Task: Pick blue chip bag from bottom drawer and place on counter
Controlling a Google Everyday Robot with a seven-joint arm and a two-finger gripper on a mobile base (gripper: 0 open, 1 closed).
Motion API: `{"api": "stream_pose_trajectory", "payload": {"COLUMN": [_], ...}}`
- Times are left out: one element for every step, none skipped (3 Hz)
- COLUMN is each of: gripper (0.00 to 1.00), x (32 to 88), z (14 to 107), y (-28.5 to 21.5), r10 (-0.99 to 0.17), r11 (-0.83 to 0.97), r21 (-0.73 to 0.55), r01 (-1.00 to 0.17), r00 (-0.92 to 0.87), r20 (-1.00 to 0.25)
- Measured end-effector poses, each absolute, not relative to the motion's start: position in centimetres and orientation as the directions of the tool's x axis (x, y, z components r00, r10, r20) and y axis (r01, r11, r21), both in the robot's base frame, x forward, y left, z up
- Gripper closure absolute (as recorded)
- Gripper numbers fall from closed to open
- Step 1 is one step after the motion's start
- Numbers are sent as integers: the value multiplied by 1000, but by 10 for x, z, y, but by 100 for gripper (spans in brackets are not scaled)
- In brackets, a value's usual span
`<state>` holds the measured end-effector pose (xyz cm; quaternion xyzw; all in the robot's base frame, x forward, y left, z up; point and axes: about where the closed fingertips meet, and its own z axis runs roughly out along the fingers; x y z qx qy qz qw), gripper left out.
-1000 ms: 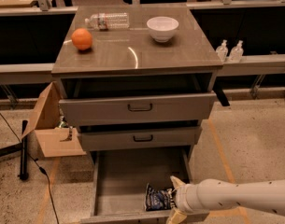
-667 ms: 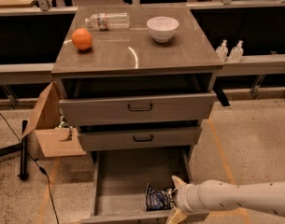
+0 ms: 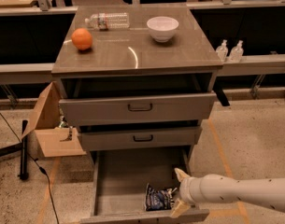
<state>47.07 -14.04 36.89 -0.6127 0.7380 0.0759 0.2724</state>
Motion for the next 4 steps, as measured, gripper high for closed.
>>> {"api": "stream_pose_trajectory", "payload": {"gripper": [0, 0, 0, 0], "x": [489, 503, 521, 539], "z": [363, 354, 322, 295], "y": [-151, -158, -168, -173], "r10": [-874, -879, -879, -883], "r11": [224, 223, 234, 234], "r21": [-257, -284, -308, -319], "r01": [-940, -933, -922, -918], "r00": [-77, -67, -65, -63], "r20": [-480, -472, -473, -466]}}
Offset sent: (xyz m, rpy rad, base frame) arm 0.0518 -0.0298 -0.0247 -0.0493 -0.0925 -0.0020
